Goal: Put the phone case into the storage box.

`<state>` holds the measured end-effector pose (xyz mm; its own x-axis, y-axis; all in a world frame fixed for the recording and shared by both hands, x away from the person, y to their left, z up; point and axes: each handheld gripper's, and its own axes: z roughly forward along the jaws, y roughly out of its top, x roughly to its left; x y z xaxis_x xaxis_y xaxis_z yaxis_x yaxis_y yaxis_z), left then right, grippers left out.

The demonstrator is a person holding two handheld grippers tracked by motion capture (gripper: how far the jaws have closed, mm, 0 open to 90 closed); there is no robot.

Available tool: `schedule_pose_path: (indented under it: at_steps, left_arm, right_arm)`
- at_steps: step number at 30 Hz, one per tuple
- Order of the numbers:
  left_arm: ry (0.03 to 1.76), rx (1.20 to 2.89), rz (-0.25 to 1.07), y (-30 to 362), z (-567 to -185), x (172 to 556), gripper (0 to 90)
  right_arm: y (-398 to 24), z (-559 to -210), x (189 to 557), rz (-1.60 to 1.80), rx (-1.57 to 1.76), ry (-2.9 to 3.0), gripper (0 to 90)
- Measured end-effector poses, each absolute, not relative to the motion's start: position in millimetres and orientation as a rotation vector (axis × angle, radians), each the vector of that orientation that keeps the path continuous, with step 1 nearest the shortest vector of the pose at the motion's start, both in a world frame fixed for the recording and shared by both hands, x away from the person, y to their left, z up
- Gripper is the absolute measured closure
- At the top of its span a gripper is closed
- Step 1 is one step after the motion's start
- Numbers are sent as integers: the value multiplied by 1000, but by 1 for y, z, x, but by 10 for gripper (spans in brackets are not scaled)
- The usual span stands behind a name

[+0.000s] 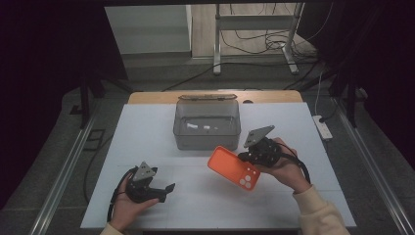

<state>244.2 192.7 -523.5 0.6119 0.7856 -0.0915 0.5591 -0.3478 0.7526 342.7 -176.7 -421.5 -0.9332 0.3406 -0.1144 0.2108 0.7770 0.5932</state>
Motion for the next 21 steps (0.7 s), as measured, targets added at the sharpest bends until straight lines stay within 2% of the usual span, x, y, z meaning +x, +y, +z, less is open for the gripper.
schedule_pose_path:
  at_steps: [21]
  left_arm:
    - [1056, 2041, 357, 193, -522, 244, 100]
  right_arm:
    - [-169, -423, 339, 880, 421, 2758, 889]
